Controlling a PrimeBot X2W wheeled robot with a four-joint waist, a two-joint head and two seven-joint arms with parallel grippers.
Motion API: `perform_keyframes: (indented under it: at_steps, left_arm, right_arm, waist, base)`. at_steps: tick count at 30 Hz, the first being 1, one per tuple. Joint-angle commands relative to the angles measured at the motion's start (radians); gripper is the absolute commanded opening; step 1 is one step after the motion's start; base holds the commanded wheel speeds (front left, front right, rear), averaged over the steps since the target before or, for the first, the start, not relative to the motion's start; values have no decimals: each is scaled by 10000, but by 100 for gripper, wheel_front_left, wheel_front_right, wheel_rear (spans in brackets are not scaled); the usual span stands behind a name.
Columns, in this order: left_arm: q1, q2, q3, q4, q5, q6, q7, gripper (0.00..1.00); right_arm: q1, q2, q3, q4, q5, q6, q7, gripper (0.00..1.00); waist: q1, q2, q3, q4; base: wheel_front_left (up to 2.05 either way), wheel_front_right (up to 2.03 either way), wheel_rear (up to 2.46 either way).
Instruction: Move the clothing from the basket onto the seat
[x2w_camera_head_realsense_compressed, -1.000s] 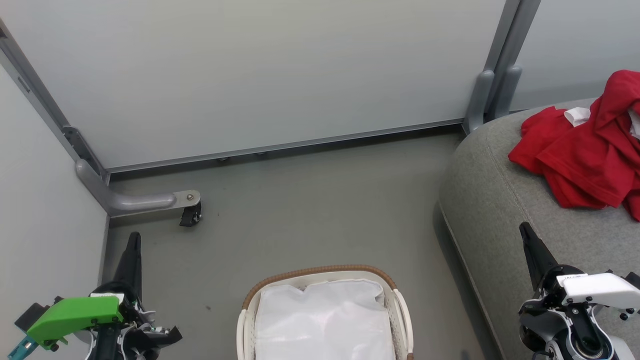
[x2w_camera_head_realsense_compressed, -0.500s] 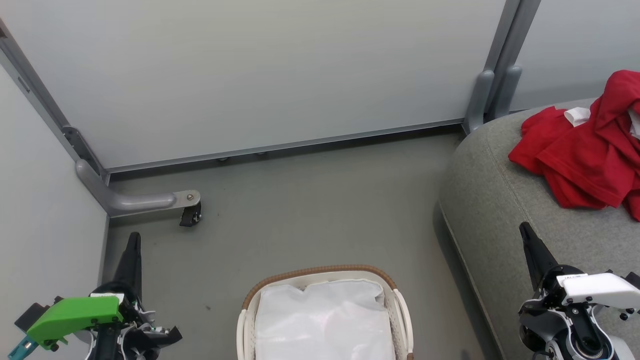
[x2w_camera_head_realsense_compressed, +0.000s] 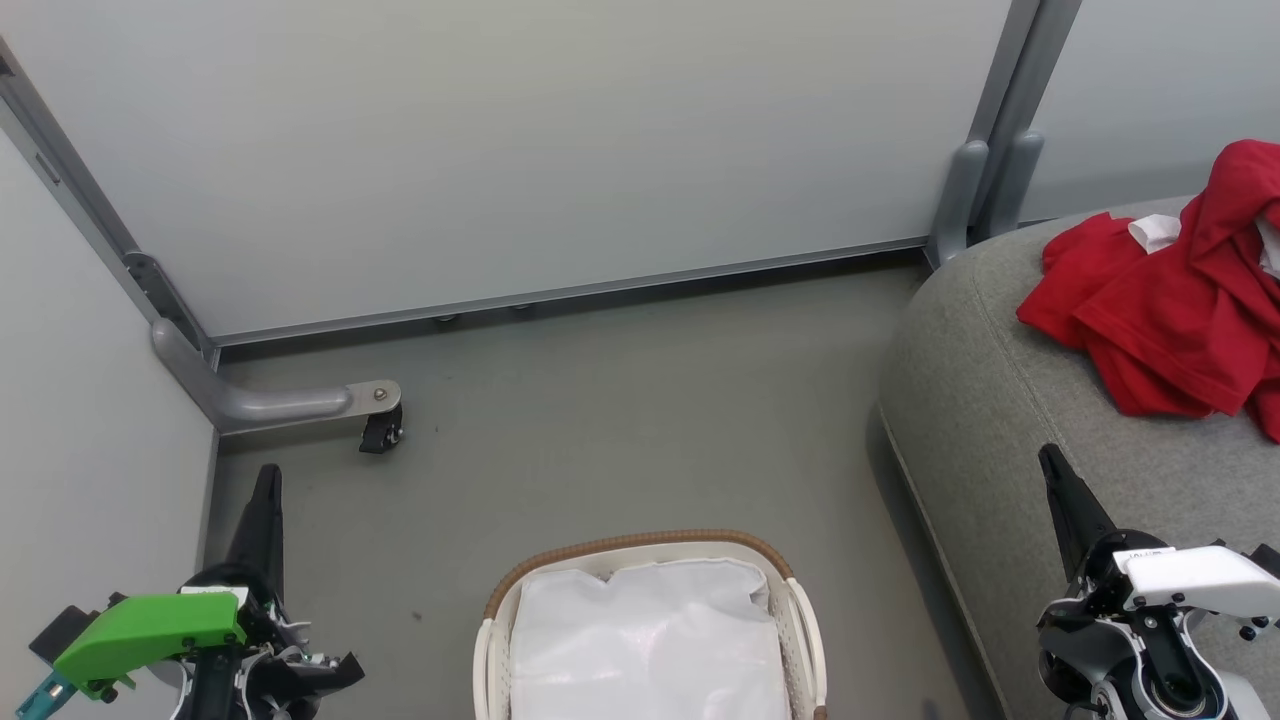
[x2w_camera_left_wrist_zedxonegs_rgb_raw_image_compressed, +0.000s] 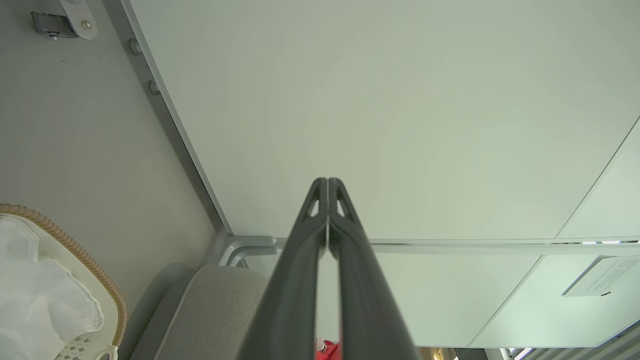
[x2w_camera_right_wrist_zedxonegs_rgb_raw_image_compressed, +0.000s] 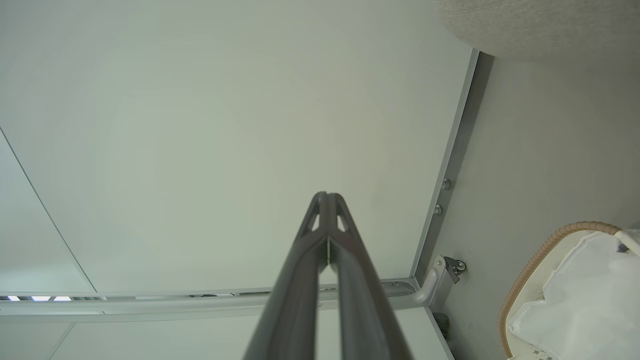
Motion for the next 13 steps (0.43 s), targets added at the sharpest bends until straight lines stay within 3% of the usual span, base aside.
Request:
perform_keyframes:
  at_steps: [1,13]
  left_arm:
    - [-87,33,23,-17,-35,-44,31,0]
    - [-87,33,24,-16,-35,-44,30,0]
  right_arm:
    - [33,-56,-15,-43,33,0,14,0]
    - [33,-56,-15,-43,32,0,13,0]
  waist:
    - [0,0,0,0]
    - [0,0,0,0]
  base:
    - [0,0,0]
    - [0,0,0]
